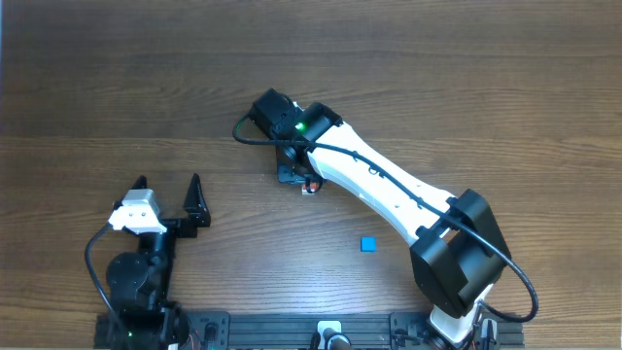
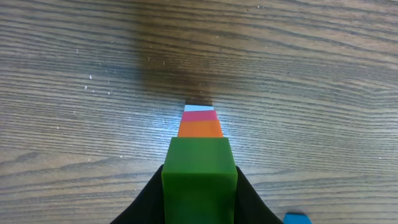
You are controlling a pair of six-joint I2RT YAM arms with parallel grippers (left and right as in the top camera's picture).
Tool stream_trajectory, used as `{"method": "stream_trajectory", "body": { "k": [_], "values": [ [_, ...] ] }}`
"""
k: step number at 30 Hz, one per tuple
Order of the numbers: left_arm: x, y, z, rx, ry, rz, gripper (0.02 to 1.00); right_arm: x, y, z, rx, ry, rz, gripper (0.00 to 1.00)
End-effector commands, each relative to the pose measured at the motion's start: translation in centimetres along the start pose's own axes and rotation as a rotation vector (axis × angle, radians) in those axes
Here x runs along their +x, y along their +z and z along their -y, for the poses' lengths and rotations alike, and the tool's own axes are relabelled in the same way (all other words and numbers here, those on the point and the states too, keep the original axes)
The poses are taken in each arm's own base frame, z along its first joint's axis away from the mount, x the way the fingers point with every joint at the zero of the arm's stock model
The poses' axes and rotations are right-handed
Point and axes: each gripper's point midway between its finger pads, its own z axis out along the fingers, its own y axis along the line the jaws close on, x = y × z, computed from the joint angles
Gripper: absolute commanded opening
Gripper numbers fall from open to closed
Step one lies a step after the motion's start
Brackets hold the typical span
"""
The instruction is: Stack Cubes
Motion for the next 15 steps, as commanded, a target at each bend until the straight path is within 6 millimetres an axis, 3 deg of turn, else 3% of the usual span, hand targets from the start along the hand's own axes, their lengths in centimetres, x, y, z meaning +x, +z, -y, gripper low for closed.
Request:
{"method": "stream_trajectory", "body": {
  "k": [1, 8, 15],
  "values": [
    [0.1, 0.0, 0.0, 0.004, 0.014, 0.001, 1.000, 0.3, 0.9, -0.3, 0.005, 0.006, -0.016, 0.009],
    [0.1, 0.0, 0.0, 0.004, 0.014, 0.001, 1.000, 0.4, 2.3, -0.4, 0.022, 0.003, -0.038, 0.012],
    [0.1, 0.0, 0.0, 0.004, 0.014, 0.002, 1.000, 0.4, 2.4, -0.4, 0.021, 0.003, -0.036, 0.012]
  ]
}}
